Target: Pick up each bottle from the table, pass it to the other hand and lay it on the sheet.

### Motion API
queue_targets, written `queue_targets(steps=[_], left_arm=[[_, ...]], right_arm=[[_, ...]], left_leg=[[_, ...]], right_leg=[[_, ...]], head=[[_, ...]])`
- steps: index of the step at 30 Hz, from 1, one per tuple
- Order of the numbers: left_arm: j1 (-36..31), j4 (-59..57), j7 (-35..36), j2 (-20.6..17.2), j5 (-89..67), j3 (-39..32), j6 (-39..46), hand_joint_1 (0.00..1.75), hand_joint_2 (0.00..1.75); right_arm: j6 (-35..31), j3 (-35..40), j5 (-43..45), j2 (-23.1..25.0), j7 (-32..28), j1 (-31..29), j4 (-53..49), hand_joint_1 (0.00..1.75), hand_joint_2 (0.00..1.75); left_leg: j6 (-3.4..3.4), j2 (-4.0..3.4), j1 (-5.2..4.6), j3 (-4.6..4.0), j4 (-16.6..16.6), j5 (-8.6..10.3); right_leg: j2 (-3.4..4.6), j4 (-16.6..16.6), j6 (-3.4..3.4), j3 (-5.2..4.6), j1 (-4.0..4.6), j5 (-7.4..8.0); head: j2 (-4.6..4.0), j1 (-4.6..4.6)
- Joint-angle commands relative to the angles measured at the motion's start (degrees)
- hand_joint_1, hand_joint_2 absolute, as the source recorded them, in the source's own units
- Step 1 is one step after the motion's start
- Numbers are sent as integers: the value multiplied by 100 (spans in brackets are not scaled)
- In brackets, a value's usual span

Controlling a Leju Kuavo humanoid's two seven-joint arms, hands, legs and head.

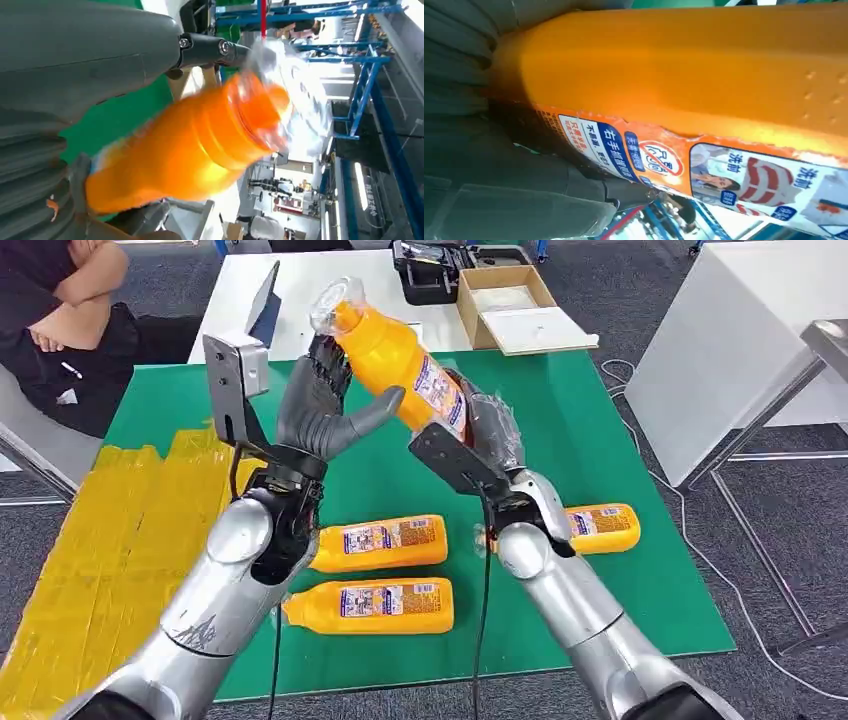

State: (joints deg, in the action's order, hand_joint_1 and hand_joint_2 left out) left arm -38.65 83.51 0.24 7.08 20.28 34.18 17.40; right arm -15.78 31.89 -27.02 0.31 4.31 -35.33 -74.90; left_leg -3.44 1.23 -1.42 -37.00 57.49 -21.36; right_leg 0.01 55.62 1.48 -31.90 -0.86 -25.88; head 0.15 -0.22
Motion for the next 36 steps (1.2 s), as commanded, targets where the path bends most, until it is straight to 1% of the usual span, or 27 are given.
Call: queue_targets(steps=[1, 2, 3, 7, 8, 9, 10, 14, 18, 19, 22, 24, 26, 27, 28, 29, 31, 34, 35, 36], left_arm=[[-357, -435, 72, 39, 58, 166, -13, 0, 175], [-357, -435, 72, 39, 58, 166, -13, 0, 175], [-358, -429, 75, 28, 64, 167, -11, 0, 175], [-358, -429, 75, 28, 64, 167, -11, 0, 175], [-358, -429, 75, 28, 64, 167, -11, 0, 175], [-367, -422, 81, 13, 74, 193, -18, 0, 175], [-407, -427, 124, 14, 145, 271, -27, 0, 175], [-548, -467, 294, 187, 246, 453, 30, 0, 175], [-636, -562, 422, 268, 376, 690, 95, 0, 175], [-654, -576, 439, 270, 393, 719, 104, 0, 175], [-749, -669, 535, 323, 471, 932, 181, 0, 175], [-747, -678, 536, 336, 478, 947, 191, 0, 175], [-747, -678, 536, 336, 478, 947, 191, 0, 175], [-749, -682, 536, 324, 478, 945, 191, 0, 175], [-749, -682, 536, 324, 478, 945, 191, 0, 175], [-756, -680, 535, 312, 482, 946, 193, 0, 175], [-756, -680, 535, 312, 482, 946, 193, 0, 175], [-756, -680, 535, 312, 482, 946, 193, 0, 175], [-756, -680, 535, 312, 482, 946, 193, 0, 175], [-756, -680, 535, 312, 482, 946, 193, 0, 175]], right_arm=[[8, 406, -81, 116, -27, -379, 422, 175, 175], [8, 406, -81, 116, -27, -379, 422, 175, 175], [17, 405, -78, 97, -29, -386, 420, 175, 175], [17, 405, -78, 97, -29, -386, 420, 175, 175], [17, 405, -78, 97, -29, -386, 420, 175, 175], [26, 428, -77, 89, -29, -390, 415, 175, 175], [41, 539, -99, 91, -66, -400, 399, 175, 175], [-23, 789, -263, 202, -42, -450, 463, 175, 175], [-104, 984, -266, 229, 12, -548, 547, 175, 175], [-107, 1006, -260, 230, 13, -559, 551, 175, 175], [-98, 1177, -175, 336, 68, -631, 603, 175, 175], [-103, 1192, -170, 360, 77, -634, 599, 175, 175], [-103, 1192, -170, 360, 77, -634, 599, 175, 175], [-102, 1191, -170, 353, 77, -638, 599, 175, 175], [-102, 1191, -170, 353, 77, -638, 599, 175, 175], [-104, 1193, -167, 340, 79, -642, 598, 175, 175], [-104, 1193, -167, 340, 79, -642, 598, 175, 175], [-104, 1193, -167, 340, 79, -642, 598, 175, 175], [-104, 1193, -167, 340, 79, -642, 598, 175, 175], [-104, 1193, -167, 340, 79, -642, 598, 175, 175]], left_leg=[[23, -10, 4, 10, 3, -6], [31, -14, 6, 17, 4, -9], [21, -7, 4, 10, 3, -5], [19, -10, 2, 9, 1, -4], [30, -15, 6, 18, 4, -9], [19, -7, 2, 9, 2, -3], [27, -11, 5, 14, 4, -7], [33, -16, 7, 20, 6, -12], [33, -15, 6, 20, 6, -12], [23, -12, 6, 12, 4, -8], [26, -12, 5, 13, 5, -8], [44, -23, 9, 29, 8, -16], [24, -14, 4, 11, 2, -7], [35, -20, 4, 23, 0, -11], [26, -12, 4, 15, 2, -8], [34, -20, 6, 22, 2, -12], [21, -12, 4, 9, 2, -7], [29, -17, 5, 17, 3, -10], [19, -10, 4, 7, 3, -5], [32, -18, 6, 20, 5, -12]], right_leg=[[4, 0, -9, 10, 4, -4], [5, 0, -12, 17, 6, -6], [1, -1, -8, 11, 5, -4], [4, 0, -7, 7, 2, -2], [6, -1, -11, 18, 6, -5], [1, 0, -7, 8, 2, -3], [3, 0, -10, 14, 5, -4], [6, -1, -12, 20, 6, -7], [6, 0, -11, 21, 6, -8], [5, -2, -8, 14, 6, -4], [5, 0, -9, 14, 5, -5], [10, 0, -16, 30, 8, -10], [8, -2, -9, 12, 5, -3], [11, -3, -13, 23, 4, -6], [5, -2, -10, 16, 5, -5], [11, -4, -13, 23, 7, -6], [6, -1, -8, 10, 4, -3], [9, -1, -11, 18, 5, -6], [5, -1, -7, 9, 4, -3], [8, -1, -12, 22, 6, -7]], head=[[0, 0], [0, 0], [0, 2], [0, 0], [0, 0], [0, 0], [0, 0], [0, 0], [0, 0], [0, 2], [0, 0], [0, 0], [0, 2], [0, 0], [0, 2], [0, 0], [0, 0], [0, 0], [0, 2], [0, 0]])
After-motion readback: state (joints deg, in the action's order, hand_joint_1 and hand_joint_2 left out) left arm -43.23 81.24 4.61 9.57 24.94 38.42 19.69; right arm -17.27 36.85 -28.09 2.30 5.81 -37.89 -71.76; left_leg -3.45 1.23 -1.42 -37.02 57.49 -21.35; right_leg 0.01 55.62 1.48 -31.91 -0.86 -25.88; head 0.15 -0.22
